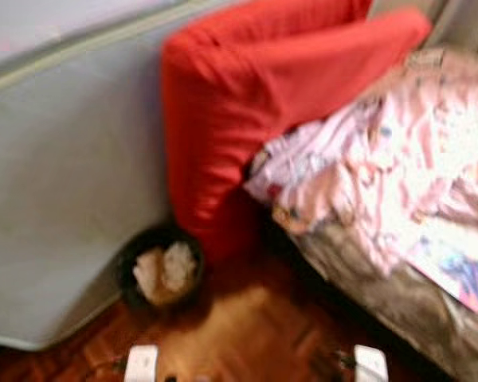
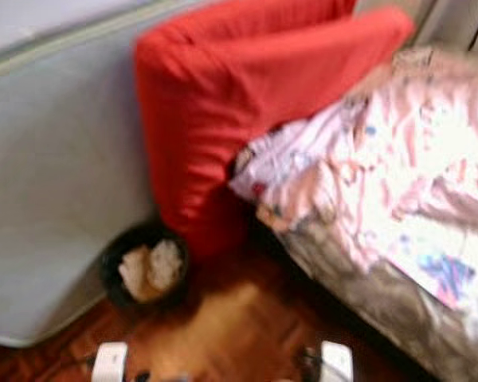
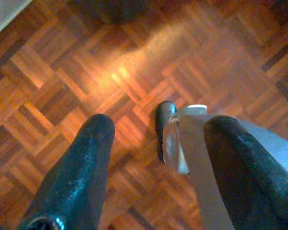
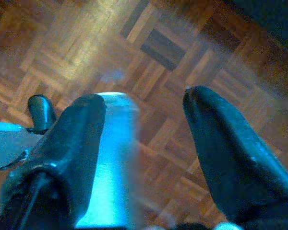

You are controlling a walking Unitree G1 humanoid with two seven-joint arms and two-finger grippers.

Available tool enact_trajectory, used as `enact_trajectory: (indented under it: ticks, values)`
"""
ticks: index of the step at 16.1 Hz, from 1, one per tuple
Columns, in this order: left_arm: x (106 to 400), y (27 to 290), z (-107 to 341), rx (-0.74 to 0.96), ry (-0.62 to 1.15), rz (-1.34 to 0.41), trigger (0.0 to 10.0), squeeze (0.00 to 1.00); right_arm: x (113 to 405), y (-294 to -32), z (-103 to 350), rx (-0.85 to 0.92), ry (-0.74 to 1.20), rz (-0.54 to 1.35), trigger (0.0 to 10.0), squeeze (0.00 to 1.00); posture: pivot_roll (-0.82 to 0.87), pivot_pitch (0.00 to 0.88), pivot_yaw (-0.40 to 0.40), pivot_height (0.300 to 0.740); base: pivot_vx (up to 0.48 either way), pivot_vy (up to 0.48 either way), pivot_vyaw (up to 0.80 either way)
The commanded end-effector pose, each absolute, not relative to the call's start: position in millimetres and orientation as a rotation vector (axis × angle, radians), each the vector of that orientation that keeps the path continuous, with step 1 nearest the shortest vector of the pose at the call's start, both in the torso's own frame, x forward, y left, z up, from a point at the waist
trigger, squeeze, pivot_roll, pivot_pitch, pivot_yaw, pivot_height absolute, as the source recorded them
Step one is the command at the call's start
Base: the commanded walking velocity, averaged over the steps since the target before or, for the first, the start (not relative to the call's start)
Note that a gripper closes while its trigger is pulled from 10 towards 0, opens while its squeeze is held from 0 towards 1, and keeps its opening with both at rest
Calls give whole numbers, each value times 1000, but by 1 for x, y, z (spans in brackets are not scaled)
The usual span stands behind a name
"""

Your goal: Clean up the room

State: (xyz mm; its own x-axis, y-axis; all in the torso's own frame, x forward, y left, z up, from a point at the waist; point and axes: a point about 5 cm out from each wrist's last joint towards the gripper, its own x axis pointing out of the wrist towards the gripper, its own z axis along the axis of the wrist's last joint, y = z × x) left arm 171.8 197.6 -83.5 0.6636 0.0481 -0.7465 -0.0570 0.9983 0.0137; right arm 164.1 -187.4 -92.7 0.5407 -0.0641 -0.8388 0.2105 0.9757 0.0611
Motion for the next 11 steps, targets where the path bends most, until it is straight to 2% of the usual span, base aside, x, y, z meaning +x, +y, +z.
enact_trajectory:
  ticks: [1, 3, 11]
  values:
    - [232, 210, -52, 7, 793, 21, 10000, 0, 231, -276, -35, 314, 742, -443, 10000, 0, -37, 0, -24, 740, 0, -398, 0]
    - [232, 210, -52, 7, 794, 22, 10000, 0, 231, -276, -35, 315, 742, -443, 10000, 0, -37, 0, -24, 740, 0, -379, 0]
    - [231, 210, -53, -11, 795, 47, 10000, 0, 232, -276, -34, 312, 736, -437, 10000, 0, -38, 0, -25, 740, 0, 0, 0]
